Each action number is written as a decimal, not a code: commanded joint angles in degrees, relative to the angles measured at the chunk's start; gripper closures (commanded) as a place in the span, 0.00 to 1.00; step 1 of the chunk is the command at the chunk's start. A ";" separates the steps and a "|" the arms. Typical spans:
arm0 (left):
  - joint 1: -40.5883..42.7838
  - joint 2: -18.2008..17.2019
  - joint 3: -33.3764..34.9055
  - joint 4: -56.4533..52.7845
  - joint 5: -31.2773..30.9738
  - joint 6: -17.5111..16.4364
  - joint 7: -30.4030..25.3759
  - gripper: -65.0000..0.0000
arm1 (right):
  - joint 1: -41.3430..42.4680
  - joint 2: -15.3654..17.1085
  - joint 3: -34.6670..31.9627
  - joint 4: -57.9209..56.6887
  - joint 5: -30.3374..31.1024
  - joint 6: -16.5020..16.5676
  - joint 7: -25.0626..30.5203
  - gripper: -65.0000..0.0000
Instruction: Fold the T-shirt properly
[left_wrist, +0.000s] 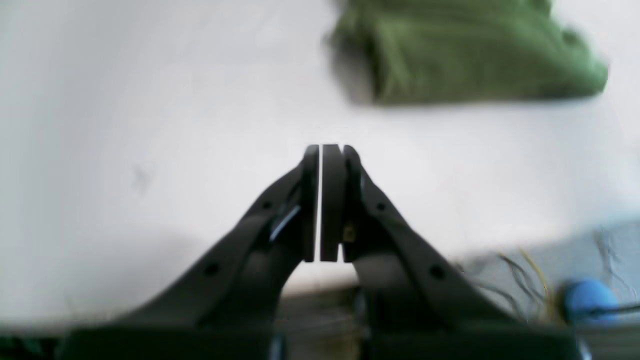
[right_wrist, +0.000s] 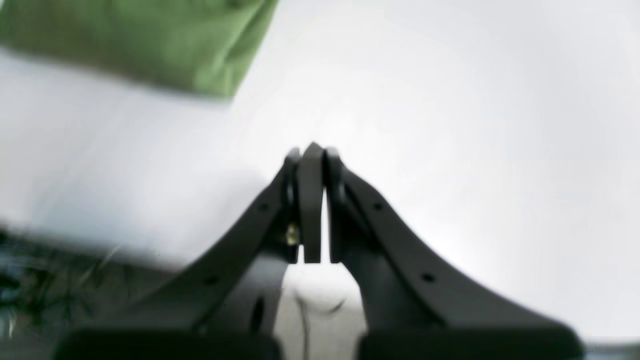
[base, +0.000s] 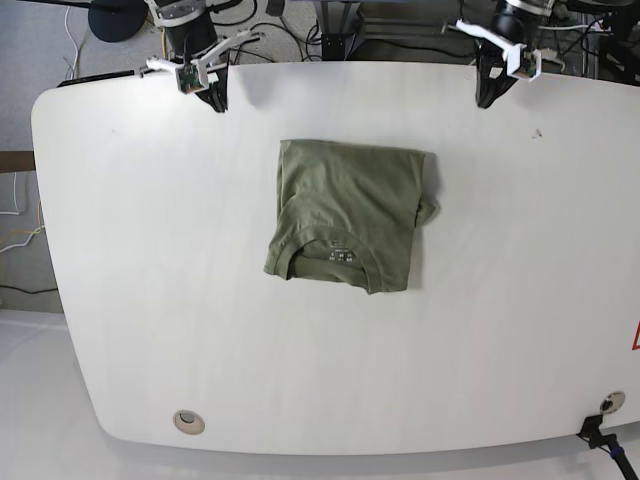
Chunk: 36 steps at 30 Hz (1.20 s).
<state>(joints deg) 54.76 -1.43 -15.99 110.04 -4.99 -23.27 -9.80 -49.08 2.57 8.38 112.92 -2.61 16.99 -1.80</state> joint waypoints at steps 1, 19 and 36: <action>3.13 0.33 0.03 1.57 -0.68 -0.87 -1.58 1.00 | -3.18 0.03 0.01 1.67 0.63 0.46 2.55 1.00; 8.05 0.16 -3.04 -25.95 -0.24 -0.87 -1.41 1.00 | -14.00 -0.15 2.56 -27.17 5.29 0.54 9.23 1.00; -23.07 -3.01 -2.61 -71.75 8.73 -0.60 -1.32 1.00 | 17.65 1.34 2.65 -71.82 -3.15 0.54 9.32 1.00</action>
<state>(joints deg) 30.89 -4.40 -18.50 40.73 2.13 -23.75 -10.81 -30.79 3.79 10.94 42.44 -5.76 16.91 7.07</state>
